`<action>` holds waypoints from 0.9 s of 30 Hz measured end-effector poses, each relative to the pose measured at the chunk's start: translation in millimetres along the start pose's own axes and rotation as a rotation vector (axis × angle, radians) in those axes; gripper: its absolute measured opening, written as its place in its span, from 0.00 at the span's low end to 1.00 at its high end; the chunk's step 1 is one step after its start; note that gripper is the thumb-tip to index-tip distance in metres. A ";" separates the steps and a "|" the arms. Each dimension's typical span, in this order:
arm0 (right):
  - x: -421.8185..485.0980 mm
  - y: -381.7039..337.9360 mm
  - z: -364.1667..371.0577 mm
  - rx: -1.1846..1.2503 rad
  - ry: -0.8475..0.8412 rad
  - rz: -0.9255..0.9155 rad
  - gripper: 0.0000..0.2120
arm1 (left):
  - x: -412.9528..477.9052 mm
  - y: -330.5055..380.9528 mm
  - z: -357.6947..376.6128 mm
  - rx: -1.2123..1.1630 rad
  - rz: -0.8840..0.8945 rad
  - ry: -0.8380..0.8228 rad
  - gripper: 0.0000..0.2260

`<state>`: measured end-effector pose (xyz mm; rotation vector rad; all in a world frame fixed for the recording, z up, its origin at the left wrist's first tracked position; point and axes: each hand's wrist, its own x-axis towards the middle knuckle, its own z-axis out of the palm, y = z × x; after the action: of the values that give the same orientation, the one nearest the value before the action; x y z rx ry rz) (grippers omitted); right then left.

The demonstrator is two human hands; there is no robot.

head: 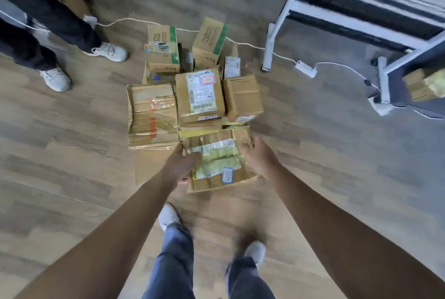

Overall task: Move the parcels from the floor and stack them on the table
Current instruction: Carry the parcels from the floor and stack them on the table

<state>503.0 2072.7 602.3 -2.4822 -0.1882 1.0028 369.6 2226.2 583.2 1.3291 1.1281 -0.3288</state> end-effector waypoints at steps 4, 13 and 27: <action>-30.4 44.8 -78.6 0.180 0.061 -0.035 0.21 | -46.1 42.0 65.5 -0.032 0.087 -0.056 0.13; -76.4 169.6 -255.4 0.527 0.292 -0.042 0.24 | -130.3 132.0 263.0 -0.103 0.186 -0.002 0.26; -40.4 236.4 -414.7 0.676 0.507 -0.072 0.05 | -128.3 237.2 407.6 -0.123 0.336 -0.066 0.26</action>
<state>748.4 1702.2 781.2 -1.9888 0.1945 0.2972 673.6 1886.6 759.5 1.3608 0.8379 -0.0555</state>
